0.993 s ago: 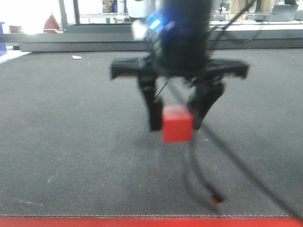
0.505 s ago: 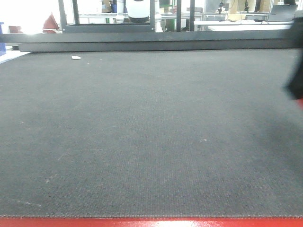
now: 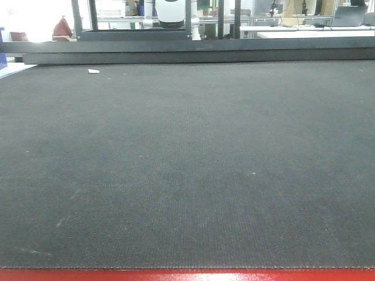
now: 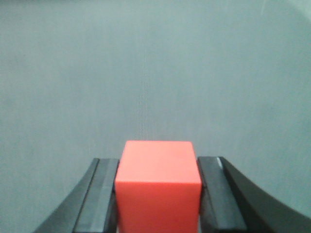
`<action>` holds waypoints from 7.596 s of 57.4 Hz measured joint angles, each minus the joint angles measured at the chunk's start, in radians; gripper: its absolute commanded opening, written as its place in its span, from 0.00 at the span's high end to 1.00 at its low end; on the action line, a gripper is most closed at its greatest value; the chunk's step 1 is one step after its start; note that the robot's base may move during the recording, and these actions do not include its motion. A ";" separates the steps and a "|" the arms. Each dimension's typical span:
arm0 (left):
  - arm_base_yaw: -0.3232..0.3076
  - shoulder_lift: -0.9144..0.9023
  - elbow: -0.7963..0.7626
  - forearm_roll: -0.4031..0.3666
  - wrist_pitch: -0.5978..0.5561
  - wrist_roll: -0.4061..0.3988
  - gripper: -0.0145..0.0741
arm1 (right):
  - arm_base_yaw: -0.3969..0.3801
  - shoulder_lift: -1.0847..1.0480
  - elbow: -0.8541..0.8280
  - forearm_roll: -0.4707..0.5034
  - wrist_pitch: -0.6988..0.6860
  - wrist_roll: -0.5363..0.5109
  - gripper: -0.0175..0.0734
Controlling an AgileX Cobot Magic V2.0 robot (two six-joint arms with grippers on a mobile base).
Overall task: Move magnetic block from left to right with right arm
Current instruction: 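Raise the held red cube clear of the table with the right gripper, then drive the base away from the table carrying the cube in the right gripper, then turn the base past the chair and plant toward the other table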
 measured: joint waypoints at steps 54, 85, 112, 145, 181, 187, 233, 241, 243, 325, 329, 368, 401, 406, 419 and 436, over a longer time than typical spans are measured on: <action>0.000 0.000 0.000 0.000 0.000 0.000 0.98 | 0.000 -0.329 0.078 -0.065 0.025 -0.005 0.53; 0.000 0.000 0.000 0.000 0.000 0.000 0.98 | 0.000 -0.329 0.078 -0.065 0.025 -0.007 0.53; 0.000 0.000 0.000 0.000 0.000 0.000 0.98 | 0.000 -0.329 0.080 -0.065 0.027 -0.007 0.53; 0.000 0.000 0.000 0.000 0.000 0.000 0.98 | 0.000 -0.329 0.080 -0.065 0.029 -0.007 0.53; 0.000 0.000 0.000 0.000 0.000 0.000 0.98 | 0.000 -0.329 0.080 -0.065 0.029 -0.007 0.53; 0.000 0.000 0.000 0.000 0.000 0.000 0.98 | 0.000 -0.329 0.080 -0.065 0.029 -0.007 0.53; 0.000 0.000 0.000 0.000 0.000 0.000 0.98 | 0.000 -0.329 0.080 -0.070 0.029 -0.007 0.53; 0.000 0.000 0.000 0.000 0.000 0.000 0.98 | 0.000 -0.329 0.080 -0.070 0.029 -0.007 0.53; 0.000 0.000 0.000 0.000 0.000 0.000 0.98 | 0.000 -0.329 0.080 -0.070 0.029 -0.007 0.53; 0.000 0.000 0.000 0.000 0.000 0.000 0.98 | 0.000 -0.329 0.080 -0.070 0.039 -0.007 0.53; 0.000 0.000 0.000 0.000 0.000 0.000 0.98 | 0.000 -0.329 0.080 -0.070 0.039 -0.007 0.53; 0.000 0.000 0.000 0.000 0.000 0.000 0.98 | 0.000 -0.329 0.080 -0.065 0.039 -0.007 0.53; 0.000 0.000 0.000 0.000 0.000 0.000 0.98 | 0.000 -0.329 0.080 -0.070 0.039 -0.007 0.53; 0.000 0.000 0.000 0.000 0.000 0.000 0.98 | 0.000 -0.329 0.080 -0.070 0.039 -0.007 0.53; 0.000 0.000 0.000 0.000 0.000 0.000 0.98 | 0.000 -0.329 0.080 -0.070 0.039 -0.007 0.53; 0.000 0.000 0.000 0.000 0.000 0.000 0.98 | 0.000 -0.329 0.080 -0.070 0.039 -0.007 0.53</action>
